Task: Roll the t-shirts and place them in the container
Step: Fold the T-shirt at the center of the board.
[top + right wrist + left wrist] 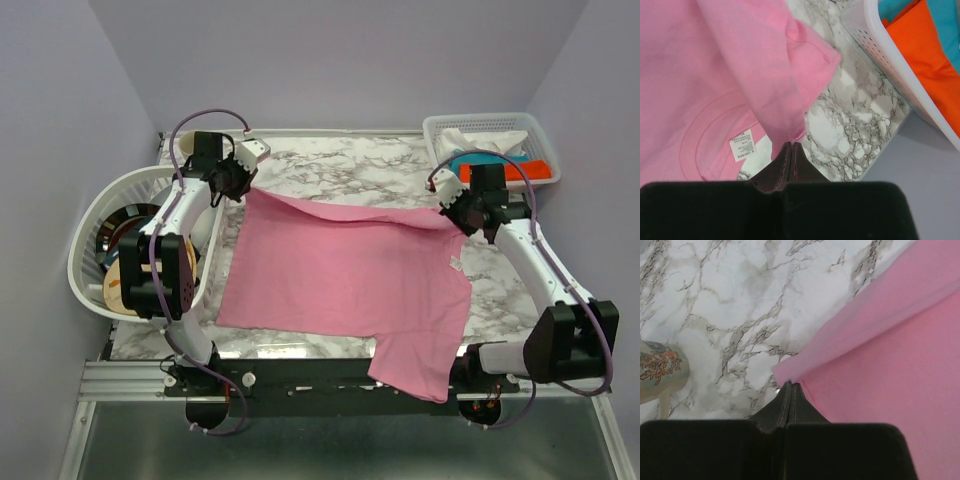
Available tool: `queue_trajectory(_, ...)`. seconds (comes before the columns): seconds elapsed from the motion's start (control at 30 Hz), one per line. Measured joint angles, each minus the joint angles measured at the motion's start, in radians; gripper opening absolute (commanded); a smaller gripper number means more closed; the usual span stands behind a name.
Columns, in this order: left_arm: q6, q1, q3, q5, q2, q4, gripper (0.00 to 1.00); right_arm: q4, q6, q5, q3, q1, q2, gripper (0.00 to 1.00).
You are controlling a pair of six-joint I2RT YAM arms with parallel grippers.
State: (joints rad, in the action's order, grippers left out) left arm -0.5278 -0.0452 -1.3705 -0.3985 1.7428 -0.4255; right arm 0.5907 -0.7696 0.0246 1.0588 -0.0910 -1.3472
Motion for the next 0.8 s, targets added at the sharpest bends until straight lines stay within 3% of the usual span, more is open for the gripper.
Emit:
queue_trajectory(0.3, -0.082, -0.002, 0.012, -0.039, -0.008, -0.033, 0.00, 0.078, -0.083, 0.021, -0.059, -0.001, 0.190, 0.01)
queue_trajectory(0.57, -0.198, -0.003, 0.023, -0.051, -0.014, -0.069, 0.00, 0.142, -0.107, 0.045, -0.113, -0.002, 0.212, 0.01)
queue_trajectory(0.8, -0.371, -0.016, 0.124, -0.055, -0.104, -0.151, 0.00, 0.203, -0.141, 0.082, -0.118, -0.002, 0.283, 0.01)
